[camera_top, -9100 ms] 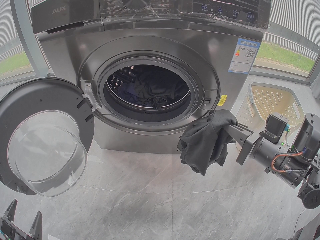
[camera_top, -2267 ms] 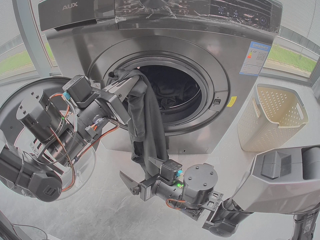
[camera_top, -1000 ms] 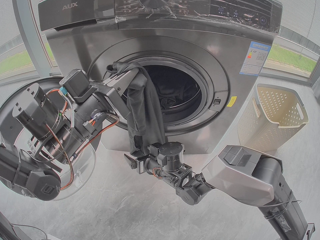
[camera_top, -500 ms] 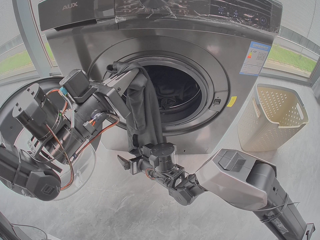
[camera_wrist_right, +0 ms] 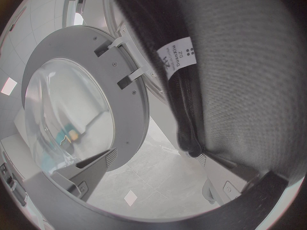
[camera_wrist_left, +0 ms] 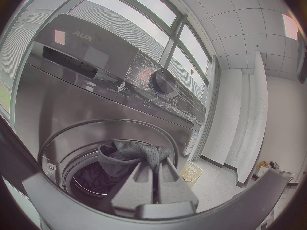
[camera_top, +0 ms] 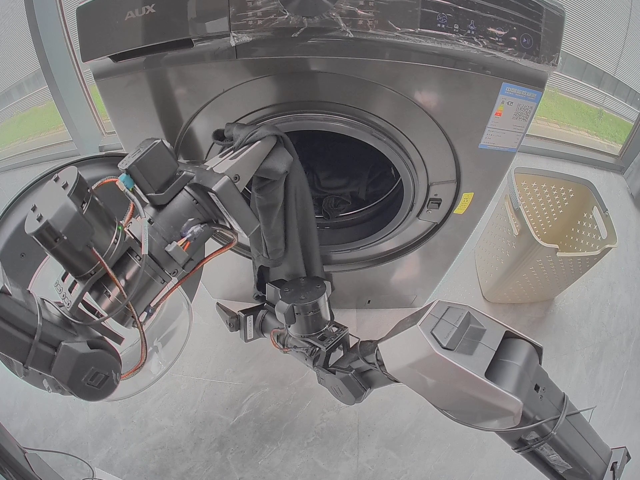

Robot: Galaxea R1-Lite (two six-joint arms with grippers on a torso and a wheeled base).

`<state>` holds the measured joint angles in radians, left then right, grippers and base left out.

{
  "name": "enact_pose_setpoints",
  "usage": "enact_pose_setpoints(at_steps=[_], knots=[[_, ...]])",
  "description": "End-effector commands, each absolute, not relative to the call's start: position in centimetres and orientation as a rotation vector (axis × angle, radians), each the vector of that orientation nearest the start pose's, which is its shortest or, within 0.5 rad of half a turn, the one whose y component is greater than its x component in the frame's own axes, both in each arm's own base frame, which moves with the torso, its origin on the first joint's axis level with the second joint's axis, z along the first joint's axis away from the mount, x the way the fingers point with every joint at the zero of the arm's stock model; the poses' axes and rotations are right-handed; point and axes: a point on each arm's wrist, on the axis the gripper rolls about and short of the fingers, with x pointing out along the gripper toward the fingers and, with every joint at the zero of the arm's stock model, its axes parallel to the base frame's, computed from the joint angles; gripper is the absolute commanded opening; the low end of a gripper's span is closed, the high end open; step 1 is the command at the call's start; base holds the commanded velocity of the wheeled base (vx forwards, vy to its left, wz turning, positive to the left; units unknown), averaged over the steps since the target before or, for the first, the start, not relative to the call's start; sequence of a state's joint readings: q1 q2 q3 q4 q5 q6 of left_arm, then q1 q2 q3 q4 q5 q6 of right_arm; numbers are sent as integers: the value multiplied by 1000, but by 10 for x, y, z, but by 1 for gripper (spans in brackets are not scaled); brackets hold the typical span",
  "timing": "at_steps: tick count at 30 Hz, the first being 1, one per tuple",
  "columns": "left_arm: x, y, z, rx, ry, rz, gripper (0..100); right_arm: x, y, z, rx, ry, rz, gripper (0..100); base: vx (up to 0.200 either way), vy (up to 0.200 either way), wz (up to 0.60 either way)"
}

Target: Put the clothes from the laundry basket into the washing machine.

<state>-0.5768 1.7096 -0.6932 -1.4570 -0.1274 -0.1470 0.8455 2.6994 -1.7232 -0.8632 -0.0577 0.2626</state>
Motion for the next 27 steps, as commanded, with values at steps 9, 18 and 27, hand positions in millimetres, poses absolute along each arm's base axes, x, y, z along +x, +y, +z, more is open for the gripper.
enact_pose_setpoints(at_steps=[9, 18, 27], knots=[[242, -160, 233, -239, -390, -724, 0, 378, 397, -5, 191, 210, 692, 100, 0, 0, 0], [242, -160, 233, -239, -390, -723, 0, 397, 392, 4, 211, 149, 619, 100, 0, 0, 0], [243, -159, 233, -238, -390, -718, 0, 402, 389, 0, 211, 142, 589, 0, 0, 0, 0]])
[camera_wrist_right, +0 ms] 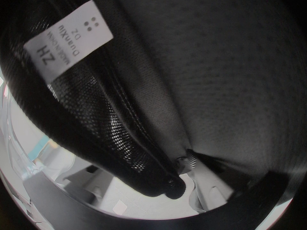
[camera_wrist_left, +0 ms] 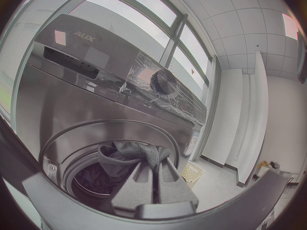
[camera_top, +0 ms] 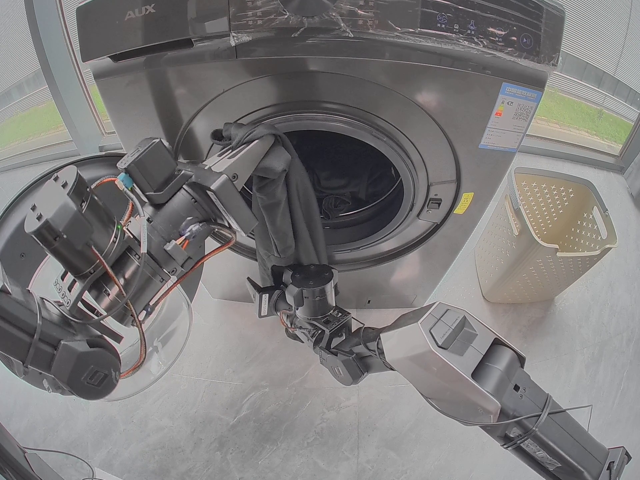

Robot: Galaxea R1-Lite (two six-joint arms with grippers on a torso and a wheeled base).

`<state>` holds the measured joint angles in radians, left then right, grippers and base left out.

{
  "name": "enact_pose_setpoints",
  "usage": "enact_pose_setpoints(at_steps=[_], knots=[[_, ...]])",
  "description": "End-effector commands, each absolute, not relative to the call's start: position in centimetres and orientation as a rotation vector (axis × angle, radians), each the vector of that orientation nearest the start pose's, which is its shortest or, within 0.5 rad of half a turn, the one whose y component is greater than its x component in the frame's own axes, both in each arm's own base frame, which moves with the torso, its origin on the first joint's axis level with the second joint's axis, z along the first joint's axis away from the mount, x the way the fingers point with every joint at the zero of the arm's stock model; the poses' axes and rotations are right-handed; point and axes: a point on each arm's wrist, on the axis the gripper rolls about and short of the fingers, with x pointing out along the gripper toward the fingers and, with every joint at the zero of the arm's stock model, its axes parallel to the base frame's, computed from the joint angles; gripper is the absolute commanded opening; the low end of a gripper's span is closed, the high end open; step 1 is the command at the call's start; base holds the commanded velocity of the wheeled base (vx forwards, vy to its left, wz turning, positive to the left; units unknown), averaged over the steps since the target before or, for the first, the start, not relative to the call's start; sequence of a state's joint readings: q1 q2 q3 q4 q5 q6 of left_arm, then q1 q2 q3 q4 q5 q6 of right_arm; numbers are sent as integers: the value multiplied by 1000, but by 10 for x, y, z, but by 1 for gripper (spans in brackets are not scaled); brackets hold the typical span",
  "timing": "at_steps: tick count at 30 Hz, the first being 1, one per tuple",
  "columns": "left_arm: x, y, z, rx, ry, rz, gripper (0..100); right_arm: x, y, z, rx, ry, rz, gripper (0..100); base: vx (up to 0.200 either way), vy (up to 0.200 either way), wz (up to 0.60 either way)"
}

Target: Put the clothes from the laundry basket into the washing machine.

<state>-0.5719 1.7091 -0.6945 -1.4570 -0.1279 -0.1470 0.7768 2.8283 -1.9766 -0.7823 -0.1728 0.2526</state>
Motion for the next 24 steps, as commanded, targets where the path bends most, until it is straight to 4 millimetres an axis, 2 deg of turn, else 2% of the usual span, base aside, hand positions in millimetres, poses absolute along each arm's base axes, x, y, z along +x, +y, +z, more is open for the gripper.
enact_pose_setpoints(at_steps=[1, 4, 8, 11, 14, 15, 16, 18, 24], knots=[[243, -159, 232, -237, -387, -717, 0, 402, 388, -1, 211, 142, 589, 0, 0, 0, 0], [246, -158, 230, -235, -380, -711, 0, 397, 389, -1, 211, 146, 595, 0, 0, 0, 0], [250, -154, 229, -229, -379, -691, 0, 385, 387, 16, 218, 132, 607, 0, 0, 0, 0], [251, -151, 229, -228, -378, -682, 0, 357, 383, 28, 209, 146, 640, 0, 0, 0, 0], [252, -150, 229, -227, -379, -676, 0, 329, 370, 38, 195, 170, 659, 0, 0, 0, 0], [252, -150, 229, -227, -379, -676, 0, 329, 370, 38, 195, 170, 659, 0, 0, 0, 0], [254, -149, 229, -226, -379, -672, 0, 311, 359, 45, 187, 184, 671, 0, 0, 0, 0], [255, -147, 229, -224, -377, -662, 0, 295, 344, 52, 179, 194, 677, 0, 0, 0, 0], [261, -141, 225, -216, -365, -636, 0, 260, 302, 77, 193, 168, 683, 0, 0, 0, 0]])
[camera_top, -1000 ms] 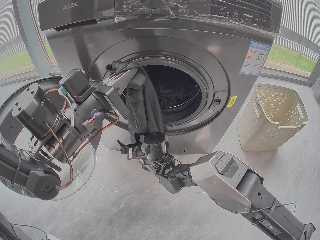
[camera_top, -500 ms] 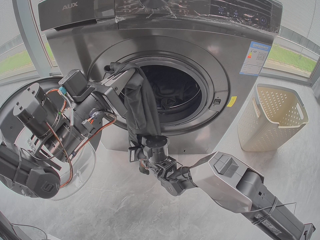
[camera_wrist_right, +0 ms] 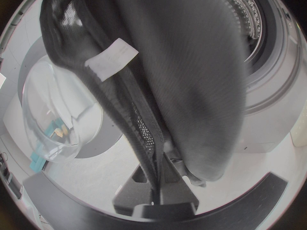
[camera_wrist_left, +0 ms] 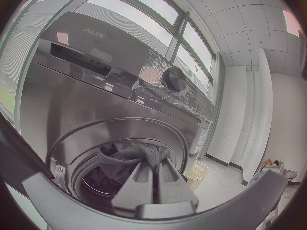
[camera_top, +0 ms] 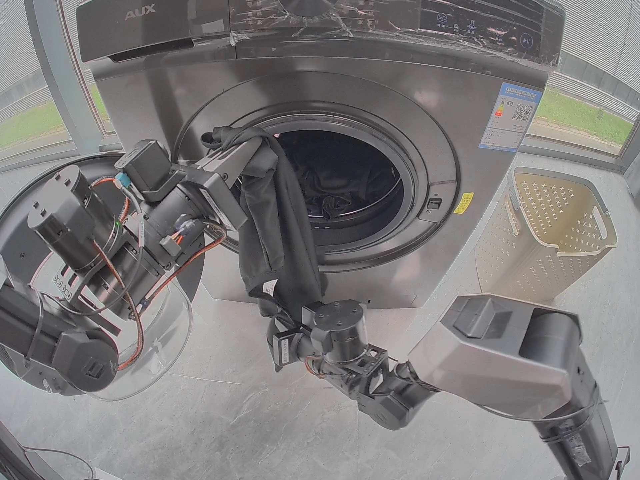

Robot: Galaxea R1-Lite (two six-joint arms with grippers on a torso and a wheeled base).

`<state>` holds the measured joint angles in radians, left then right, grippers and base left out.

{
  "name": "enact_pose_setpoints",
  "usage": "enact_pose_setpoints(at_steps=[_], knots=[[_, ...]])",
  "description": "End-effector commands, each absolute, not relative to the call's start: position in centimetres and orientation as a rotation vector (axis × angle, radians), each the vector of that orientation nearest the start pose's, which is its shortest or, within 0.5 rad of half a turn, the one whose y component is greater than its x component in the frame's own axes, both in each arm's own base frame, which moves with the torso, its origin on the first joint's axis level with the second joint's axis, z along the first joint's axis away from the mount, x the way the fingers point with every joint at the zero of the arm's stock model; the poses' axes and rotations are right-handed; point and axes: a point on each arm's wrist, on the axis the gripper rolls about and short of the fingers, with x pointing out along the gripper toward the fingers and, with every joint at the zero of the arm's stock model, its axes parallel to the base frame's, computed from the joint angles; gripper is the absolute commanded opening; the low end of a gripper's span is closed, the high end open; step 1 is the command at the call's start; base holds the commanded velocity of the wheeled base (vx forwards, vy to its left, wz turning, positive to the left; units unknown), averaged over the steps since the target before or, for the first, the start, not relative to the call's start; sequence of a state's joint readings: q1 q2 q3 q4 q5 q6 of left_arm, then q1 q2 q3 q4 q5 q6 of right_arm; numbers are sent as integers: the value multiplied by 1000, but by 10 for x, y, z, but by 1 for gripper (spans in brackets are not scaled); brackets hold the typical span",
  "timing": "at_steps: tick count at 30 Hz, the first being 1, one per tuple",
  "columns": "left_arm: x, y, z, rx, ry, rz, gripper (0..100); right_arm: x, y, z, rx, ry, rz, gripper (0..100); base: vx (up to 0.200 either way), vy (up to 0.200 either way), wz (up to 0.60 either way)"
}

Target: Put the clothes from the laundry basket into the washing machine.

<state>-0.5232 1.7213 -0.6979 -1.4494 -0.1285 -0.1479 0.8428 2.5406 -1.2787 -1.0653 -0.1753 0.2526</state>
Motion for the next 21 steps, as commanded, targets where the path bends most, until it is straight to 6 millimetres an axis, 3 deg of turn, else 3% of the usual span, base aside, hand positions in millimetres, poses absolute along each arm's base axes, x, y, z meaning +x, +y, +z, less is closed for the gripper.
enact_pose_setpoints(at_steps=[1, 2, 7, 13, 21], knots=[[263, -140, 224, -215, -363, -630, 0, 255, 297, 82, 198, 160, 686, 0, 0, 0, 0], [263, -140, 224, -215, -363, -630, 0, 255, 297, 82, 198, 160, 686, 0, 0, 0, 0], [271, -132, 218, -205, -350, -598, 0, 227, 261, 99, 206, 130, 710, 0, 0, 0, 0], [270, -131, 216, -203, -343, -596, 0, 219, 234, 117, 239, 62, 703, 0, 0, 0, 0], [259, -129, 208, -211, -311, -609, 0, 212, 217, 129, 279, -13, 691, 0, 0, 0, 0]])
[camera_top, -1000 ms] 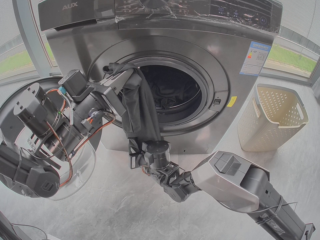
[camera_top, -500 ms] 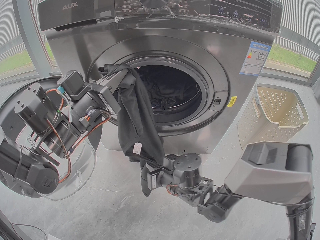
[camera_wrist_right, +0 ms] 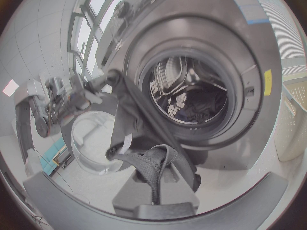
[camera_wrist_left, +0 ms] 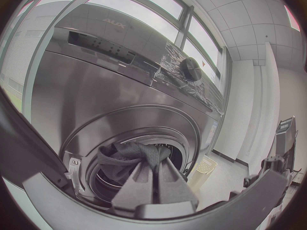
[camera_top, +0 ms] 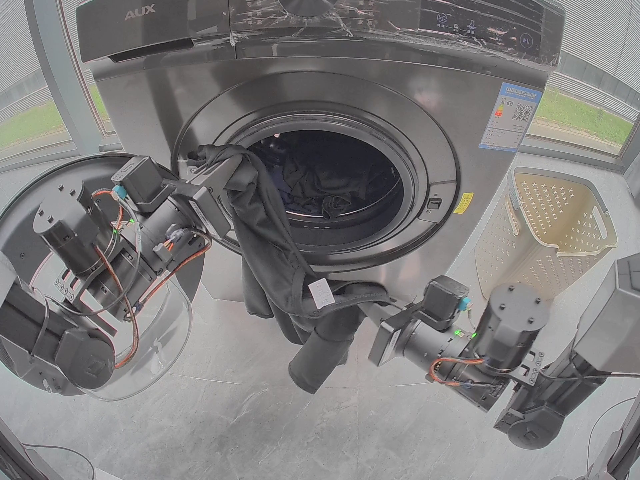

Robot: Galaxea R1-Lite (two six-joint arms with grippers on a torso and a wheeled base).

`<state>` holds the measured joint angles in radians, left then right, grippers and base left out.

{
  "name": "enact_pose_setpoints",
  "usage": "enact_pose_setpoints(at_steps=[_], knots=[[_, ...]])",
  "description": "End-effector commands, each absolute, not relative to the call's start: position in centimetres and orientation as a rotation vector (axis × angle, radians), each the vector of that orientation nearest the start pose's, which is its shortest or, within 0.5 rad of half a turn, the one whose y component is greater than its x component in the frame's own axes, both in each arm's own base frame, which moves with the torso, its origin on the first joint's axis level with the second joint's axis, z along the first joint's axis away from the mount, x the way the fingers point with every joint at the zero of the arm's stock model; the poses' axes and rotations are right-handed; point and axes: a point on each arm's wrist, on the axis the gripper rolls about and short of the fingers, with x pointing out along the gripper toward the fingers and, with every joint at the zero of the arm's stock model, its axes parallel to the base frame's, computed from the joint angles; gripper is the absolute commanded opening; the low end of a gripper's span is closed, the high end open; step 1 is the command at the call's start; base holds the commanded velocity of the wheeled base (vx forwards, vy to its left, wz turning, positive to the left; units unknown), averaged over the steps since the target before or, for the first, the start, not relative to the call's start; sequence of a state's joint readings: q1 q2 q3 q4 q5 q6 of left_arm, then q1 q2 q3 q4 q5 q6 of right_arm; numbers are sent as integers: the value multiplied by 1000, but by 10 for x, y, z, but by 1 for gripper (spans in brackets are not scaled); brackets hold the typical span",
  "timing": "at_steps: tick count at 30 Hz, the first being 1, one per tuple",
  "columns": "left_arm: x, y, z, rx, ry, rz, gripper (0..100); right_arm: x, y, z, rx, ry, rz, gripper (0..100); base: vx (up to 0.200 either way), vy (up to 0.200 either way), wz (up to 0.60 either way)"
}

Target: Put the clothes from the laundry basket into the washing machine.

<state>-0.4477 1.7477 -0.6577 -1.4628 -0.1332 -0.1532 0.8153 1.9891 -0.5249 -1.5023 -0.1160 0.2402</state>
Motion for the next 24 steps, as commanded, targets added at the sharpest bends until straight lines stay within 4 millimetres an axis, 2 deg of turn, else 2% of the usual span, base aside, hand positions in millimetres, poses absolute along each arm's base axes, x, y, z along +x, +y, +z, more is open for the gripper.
enact_pose_setpoints(at_steps=[1, 5, 8, 18, 23, 24], knots=[[257, -128, 209, -213, -318, -610, 0, 211, 216, 130, 284, -13, 688, 0, 0, 0, 0], [250, -127, 210, -212, -325, -630, 0, 209, 209, 131, 287, -7, 672, 0, 0, 0, 0], [248, -127, 208, -211, -323, -645, 0, 215, 205, 133, 289, -21, 650, 0, 0, 0, 0], [236, -121, 201, -206, -304, -653, 0, 216, 205, 135, 301, -29, 649, 0, 0, 0, 0], [239, -117, 206, -206, -324, -633, 0, 215, 199, 140, 305, -45, 637, 0, 0, 0, 0], [237, -110, 214, -205, -346, -616, 0, 219, 193, 142, 306, -53, 613, 0, 0, 0, 0]])
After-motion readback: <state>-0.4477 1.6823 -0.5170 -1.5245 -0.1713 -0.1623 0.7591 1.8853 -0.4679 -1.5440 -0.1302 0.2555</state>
